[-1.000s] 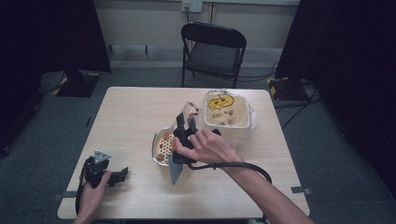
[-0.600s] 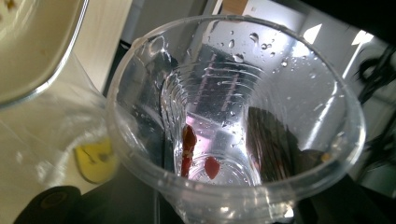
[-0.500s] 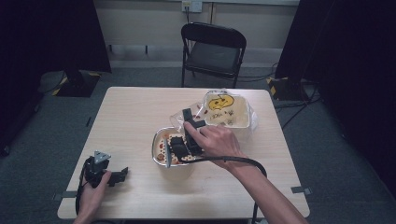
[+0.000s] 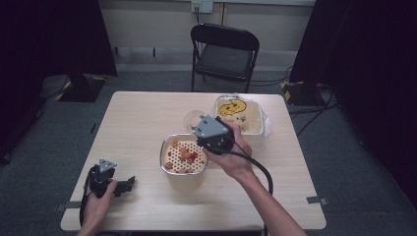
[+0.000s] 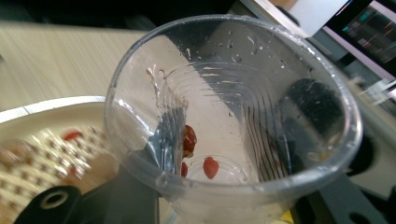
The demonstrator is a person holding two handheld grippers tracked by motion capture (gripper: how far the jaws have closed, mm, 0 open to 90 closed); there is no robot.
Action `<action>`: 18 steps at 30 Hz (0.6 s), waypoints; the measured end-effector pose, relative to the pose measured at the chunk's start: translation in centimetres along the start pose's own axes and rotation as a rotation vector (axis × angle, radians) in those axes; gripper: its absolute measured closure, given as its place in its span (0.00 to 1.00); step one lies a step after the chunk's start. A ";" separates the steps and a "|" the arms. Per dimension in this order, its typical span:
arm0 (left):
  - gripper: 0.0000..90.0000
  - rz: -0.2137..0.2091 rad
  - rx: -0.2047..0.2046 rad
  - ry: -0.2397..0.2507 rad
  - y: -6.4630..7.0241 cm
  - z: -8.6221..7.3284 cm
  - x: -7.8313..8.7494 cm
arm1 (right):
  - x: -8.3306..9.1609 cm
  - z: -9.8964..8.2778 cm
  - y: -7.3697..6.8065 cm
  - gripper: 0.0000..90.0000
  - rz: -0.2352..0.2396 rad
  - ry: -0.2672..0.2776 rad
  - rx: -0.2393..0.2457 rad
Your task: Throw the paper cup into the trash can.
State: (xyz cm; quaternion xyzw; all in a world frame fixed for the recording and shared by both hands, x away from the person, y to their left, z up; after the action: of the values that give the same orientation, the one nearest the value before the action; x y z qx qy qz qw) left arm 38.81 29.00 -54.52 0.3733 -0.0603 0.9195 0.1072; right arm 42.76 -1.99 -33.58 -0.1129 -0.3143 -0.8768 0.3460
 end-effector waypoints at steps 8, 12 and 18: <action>0.00 0.000 0.000 0.000 0.0 0.0 0.0 | 0.3 0.1 1.6 0.64 0.128 0.168 -0.305; 0.00 0.000 0.002 0.002 0.0 0.0 0.0 | 0.5 0.1 2.5 0.65 0.143 0.231 -0.385; 0.00 0.000 0.000 0.000 0.0 0.0 0.0 | 0.8 0.2 4.0 0.65 0.154 0.285 -0.473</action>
State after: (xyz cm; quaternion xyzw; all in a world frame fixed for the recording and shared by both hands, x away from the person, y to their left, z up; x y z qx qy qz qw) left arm 38.81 29.00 -54.52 0.3732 -0.0603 0.9195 0.1072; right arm 44.92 -4.58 -31.23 -0.0897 -0.0395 -0.9039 0.4163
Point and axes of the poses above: each handheld gripper's, and its own axes: x roughly backward along the jaws, z roughly out of its top, y roughly to its right, the point moved 6 cm from there along -x, roughly forward along the jaws, and after that the axes turned 3 degrees about z, right-handed, at the moved point
